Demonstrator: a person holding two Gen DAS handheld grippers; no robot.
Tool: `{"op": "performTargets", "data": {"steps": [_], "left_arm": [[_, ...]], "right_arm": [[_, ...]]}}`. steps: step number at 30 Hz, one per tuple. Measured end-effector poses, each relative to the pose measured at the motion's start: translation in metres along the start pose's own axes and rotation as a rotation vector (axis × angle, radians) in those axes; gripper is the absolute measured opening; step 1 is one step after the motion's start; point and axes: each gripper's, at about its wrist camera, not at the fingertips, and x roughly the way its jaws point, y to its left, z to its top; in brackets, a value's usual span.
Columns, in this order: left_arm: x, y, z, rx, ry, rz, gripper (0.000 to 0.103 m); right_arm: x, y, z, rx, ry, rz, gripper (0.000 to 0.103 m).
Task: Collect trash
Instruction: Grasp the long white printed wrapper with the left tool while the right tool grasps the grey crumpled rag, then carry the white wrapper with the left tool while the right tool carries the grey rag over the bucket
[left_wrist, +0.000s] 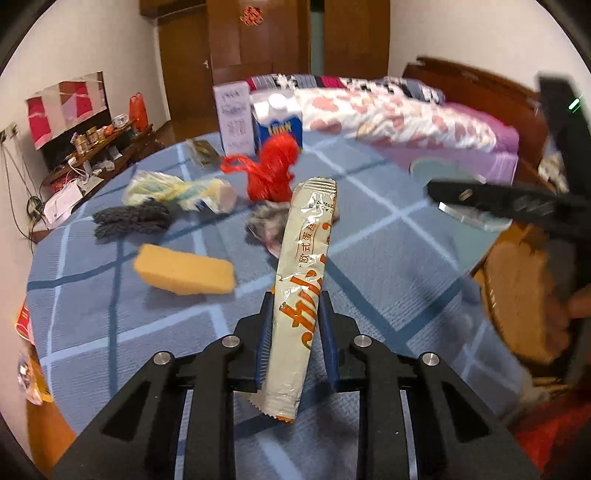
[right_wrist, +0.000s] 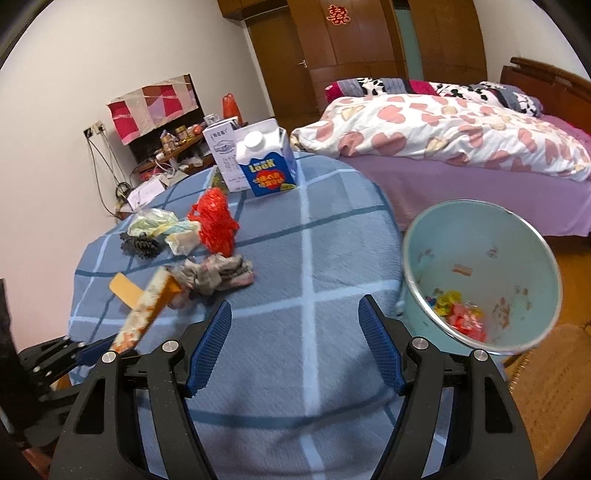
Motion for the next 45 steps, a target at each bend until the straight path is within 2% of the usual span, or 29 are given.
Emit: {"op": "performTargets", "data": {"steps": [3,7,10,15,16,19,20,23,26,33,38,45], "left_arm": [[-0.015,0.014,0.006,-0.047,-0.037,0.038,0.023],[-0.031,0.045,0.014,-0.158,-0.083,0.115,0.023],[-0.034,0.06,0.015,-0.193,-0.093,0.174,0.023],[-0.036,0.077,0.014,-0.243,-0.104,0.196,0.023],[-0.035,0.078,0.015,-0.248,-0.105,0.202,0.023],[-0.033,0.081,0.016,-0.257,-0.107,0.207,0.023],[-0.033,0.081,0.016,-0.26,-0.107,0.206,0.024],[-0.032,0.078,0.015,-0.263,-0.103,0.207,0.024],[-0.035,0.074,0.016,-0.268,-0.11,0.208,0.024],[-0.037,0.057,0.023,-0.238,-0.124,0.217,0.024],[-0.037,0.041,0.031,-0.217,-0.132,0.218,0.024],[-0.038,0.015,0.042,-0.185,-0.149,0.194,0.024]], "right_arm": [[0.014,0.011,0.007,-0.016,0.008,0.027,0.071],[0.038,0.035,0.013,-0.066,0.027,0.057,0.071],[0.057,0.051,0.018,-0.086,0.055,0.076,0.071],[0.093,0.066,0.022,-0.094,0.125,0.081,0.071],[0.101,0.069,0.021,-0.095,0.149,0.086,0.069],[0.111,0.073,0.017,-0.1,0.181,0.085,0.051],[0.111,0.075,0.016,-0.11,0.175,0.087,0.042],[0.106,0.079,0.016,-0.145,0.166,0.106,0.027],[0.095,0.078,0.018,-0.147,0.151,0.124,0.02],[0.045,0.07,0.025,-0.149,0.022,0.12,0.019],[0.014,0.064,0.029,-0.172,-0.061,0.081,0.019],[-0.016,0.04,0.033,-0.133,-0.115,0.062,0.019]]}}
